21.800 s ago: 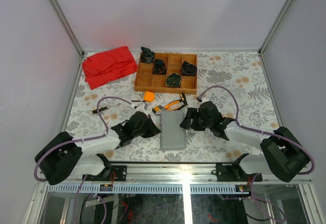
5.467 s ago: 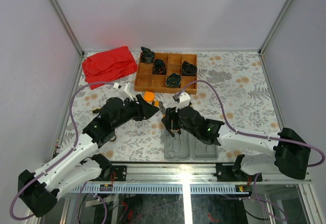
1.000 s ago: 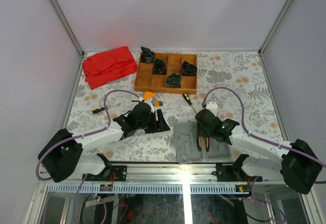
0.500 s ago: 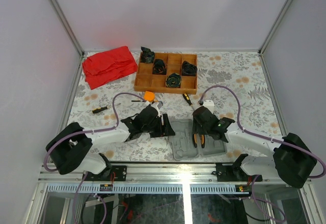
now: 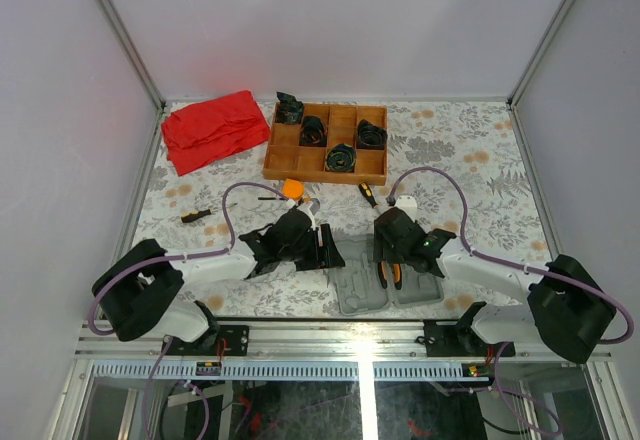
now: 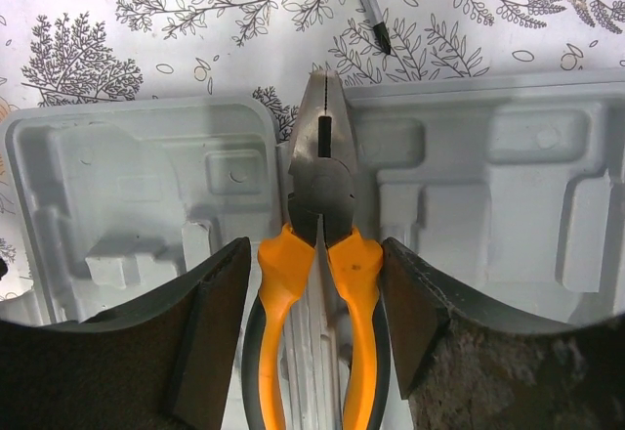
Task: Sort the tools into containers
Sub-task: Adjust the storage box at the center of the board.
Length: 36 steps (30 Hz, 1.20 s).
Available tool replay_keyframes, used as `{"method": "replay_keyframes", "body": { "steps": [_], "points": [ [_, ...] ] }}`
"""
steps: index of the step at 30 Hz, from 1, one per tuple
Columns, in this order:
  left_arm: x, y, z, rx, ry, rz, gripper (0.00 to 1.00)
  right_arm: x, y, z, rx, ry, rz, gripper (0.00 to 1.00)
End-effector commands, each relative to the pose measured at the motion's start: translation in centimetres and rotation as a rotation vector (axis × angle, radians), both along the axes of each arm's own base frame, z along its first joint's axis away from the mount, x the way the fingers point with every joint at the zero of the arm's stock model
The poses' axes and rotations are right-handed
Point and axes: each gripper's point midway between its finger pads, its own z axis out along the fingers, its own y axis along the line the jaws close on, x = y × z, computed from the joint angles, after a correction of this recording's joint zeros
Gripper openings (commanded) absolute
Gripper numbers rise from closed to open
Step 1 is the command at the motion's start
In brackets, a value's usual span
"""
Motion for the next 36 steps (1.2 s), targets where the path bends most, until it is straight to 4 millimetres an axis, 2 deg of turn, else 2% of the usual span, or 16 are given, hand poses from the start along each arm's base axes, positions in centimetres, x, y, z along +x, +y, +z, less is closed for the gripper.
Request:
{"method": "replay_keyframes", "body": {
  "steps": [1,13,15,19,29,36],
  "points": [
    [0.9,-1.1,1.1,-0.042,-0.041,0.010,0.63,-1.1,-0.6,-1.6,-0.038,0.073,0.011,0.62],
    [0.8,-1.0,1.0,-0.038,-0.036,0.011,0.62,-1.2,-1.4,-1.6,-0.064,0.081,-0.017,0.65],
    [0.8,-1.0,0.8,-0.036,-0.033,0.012,0.62,-1.3,-1.4,-1.7,-0.065,0.088,-0.018,0.62],
    [0.8,-0.8,0.6,-0.030,-0.029,0.019,0.62,-1.3,-1.3,-1.4,-0.052,0.082,-0.014,0.49],
    [0.7,-0.9,-0.7,-0.007,0.006,0.029,0.61,-0.4,-0.9,1.2,0.017,-0.026,0.003,0.30],
    [0.8,-1.0,-1.7,0.017,0.030,0.025,0.43,-0.6,-1.0,1.9,0.040,-0.047,-0.001,0.25]
  ]
}}
